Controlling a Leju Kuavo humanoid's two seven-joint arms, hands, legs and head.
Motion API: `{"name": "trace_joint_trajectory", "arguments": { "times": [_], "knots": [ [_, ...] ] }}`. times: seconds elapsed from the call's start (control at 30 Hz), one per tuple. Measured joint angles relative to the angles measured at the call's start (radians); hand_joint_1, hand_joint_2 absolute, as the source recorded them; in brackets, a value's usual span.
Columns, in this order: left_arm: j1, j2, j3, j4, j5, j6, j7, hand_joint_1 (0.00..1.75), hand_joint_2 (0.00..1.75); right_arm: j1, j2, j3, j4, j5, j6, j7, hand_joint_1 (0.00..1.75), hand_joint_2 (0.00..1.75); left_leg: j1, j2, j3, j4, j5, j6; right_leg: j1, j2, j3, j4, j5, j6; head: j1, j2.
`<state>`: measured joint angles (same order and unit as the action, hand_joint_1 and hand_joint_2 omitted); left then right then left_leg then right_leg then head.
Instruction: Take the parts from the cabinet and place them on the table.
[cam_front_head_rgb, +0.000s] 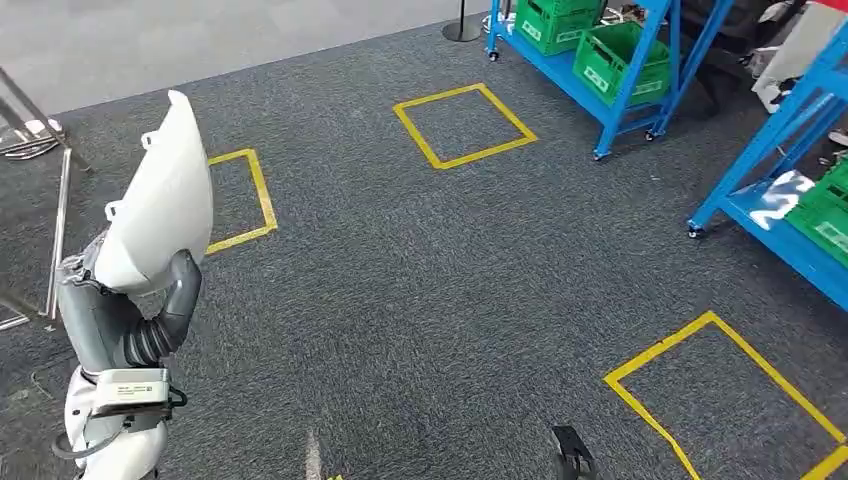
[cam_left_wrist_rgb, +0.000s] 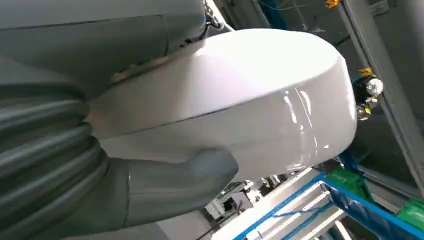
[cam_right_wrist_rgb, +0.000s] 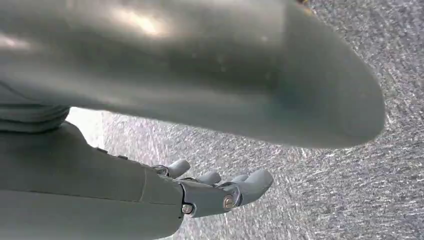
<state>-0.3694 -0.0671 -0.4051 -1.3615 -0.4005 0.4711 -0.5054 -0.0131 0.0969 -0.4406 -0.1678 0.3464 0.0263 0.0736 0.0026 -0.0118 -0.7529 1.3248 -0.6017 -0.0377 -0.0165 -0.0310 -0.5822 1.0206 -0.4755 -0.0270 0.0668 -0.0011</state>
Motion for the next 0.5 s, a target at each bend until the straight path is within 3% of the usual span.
{"name": "trace_joint_trajectory", "arguments": {
  "times": [0.03, 0.07, 0.1, 0.13, 0.17, 0.23, 0.3, 0.33, 0.37, 0.4, 0.47, 0.5],
  "knots": [
    [0.001, 0.000, 0.000, 0.003, 0.000, -0.002, 0.000, 1.75, 1.75, 0.000, 0.000, 0.000, 0.000, -0.002, 0.000, -0.002, 0.00, 0.00, 0.003, 0.001, -0.003, 0.003, 0.012, -0.002, 0.000, -0.013, 0.001, 0.000, -0.001, 0.002, 0.000, 0.000],
    [0.000, 0.000, -0.001, 0.003, 0.000, -0.002, 0.000, 1.75, 1.75, 0.000, 0.000, -0.001, 0.000, -0.002, 0.000, -0.005, 0.00, 0.00, 0.005, 0.005, 0.021, -0.042, 0.046, -0.003, 0.000, -0.024, 0.002, 0.001, -0.003, 0.004, 0.000, 0.000],
    [-0.001, -0.001, -0.001, 0.003, 0.000, -0.003, 0.001, 1.75, 1.75, 0.000, 0.000, -0.001, 0.000, -0.002, 0.000, -0.005, 0.00, 0.00, 0.006, 0.014, 0.063, -0.121, 0.087, -0.004, 0.000, -0.035, 0.005, 0.001, -0.005, 0.007, 0.000, 0.000],
    [-0.002, -0.002, -0.002, 0.003, -0.002, -0.003, 0.002, 1.75, 1.75, -0.001, 0.000, -0.001, 0.000, -0.003, 0.001, -0.005, 0.00, 0.00, 0.006, 0.035, 0.116, -0.216, 0.127, -0.003, -0.001, -0.046, 0.009, 0.003, -0.009, 0.011, 0.000, 0.000],
    [-0.004, -0.003, -0.003, 0.002, -0.003, -0.003, 0.003, 1.75, 1.75, 0.000, 0.000, -0.001, 0.000, -0.004, 0.001, -0.005, 0.00, 0.00, 0.005, 0.082, 0.157, -0.297, 0.140, 0.002, 0.000, -0.055, 0.014, 0.006, -0.014, 0.017, 0.000, 0.000],
    [-0.006, -0.008, -0.004, 0.002, -0.006, -0.003, 0.004, 1.75, 1.75, -0.001, 0.000, -0.001, 0.000, -0.004, 0.002, -0.006, 0.00, 0.00, -0.003, 0.060, 0.160, -0.298, 0.140, 0.019, 0.007, -0.071, 0.017, 0.008, -0.019, 0.031, 0.001, 0.000],
    [-0.007, -0.008, -0.004, 0.002, -0.008, -0.003, 0.005, 1.75, 1.75, -0.004, 0.000, -0.001, 0.000, -0.005, 0.001, -0.005, 0.00, 0.00, -0.009, 0.040, 0.155, -0.298, 0.141, 0.031, 0.001, -0.089, 0.023, 0.004, -0.019, 0.043, 0.001, 0.000],
    [-0.008, -0.008, -0.004, 0.000, -0.008, -0.003, 0.006, 1.75, 1.75, -0.005, 0.000, -0.001, 0.000, -0.005, 0.001, -0.005, 0.00, 0.00, -0.005, 0.027, 0.163, -0.306, 0.147, 0.040, -0.001, -0.094, 0.026, 0.005, -0.025, 0.051, 0.001, 0.000],
    [-0.011, -0.010, -0.004, -0.002, -0.008, -0.003, 0.005, 1.75, 1.75, -0.007, 0.000, -0.001, -0.001, -0.005, 0.000, -0.006, 0.00, 0.00, 0.000, 0.018, 0.164, -0.310, 0.149, 0.046, -0.007, -0.039, 0.023, 0.025, -0.041, 0.058, 0.002, 0.000],
    [-0.017, -0.015, -0.004, 0.000, -0.006, -0.008, 0.004, 1.75, 1.75, -0.007, 0.001, -0.001, 0.000, -0.010, -0.001, -0.007, 0.00, 0.00, 0.002, 0.010, 0.163, -0.309, 0.151, 0.051, -0.008, 0.000, -0.003, 0.080, -0.075, 0.058, 0.003, 0.000],
    [-0.019, -0.023, -0.009, 0.005, 0.002, -0.017, 0.003, 1.75, 1.75, -0.003, 0.001, -0.009, 0.000, -0.015, -0.009, -0.007, 0.00, 0.00, 0.000, -0.013, 0.161, -0.309, 0.151, 0.056, -0.006, 0.024, -0.085, 0.241, -0.146, 0.061, 0.010, 0.000],
    [-0.019, -0.025, -0.013, 0.009, 0.004, -0.021, 0.003, 1.75, 1.75, -0.001, 0.001, -0.014, 0.000, -0.019, -0.012, -0.005, 0.00, 0.00, -0.001, -0.026, 0.161, -0.308, 0.151, 0.056, -0.005, 0.025, -0.120, 0.304, -0.162, 0.061, 0.010, 0.000]
  ]
}}
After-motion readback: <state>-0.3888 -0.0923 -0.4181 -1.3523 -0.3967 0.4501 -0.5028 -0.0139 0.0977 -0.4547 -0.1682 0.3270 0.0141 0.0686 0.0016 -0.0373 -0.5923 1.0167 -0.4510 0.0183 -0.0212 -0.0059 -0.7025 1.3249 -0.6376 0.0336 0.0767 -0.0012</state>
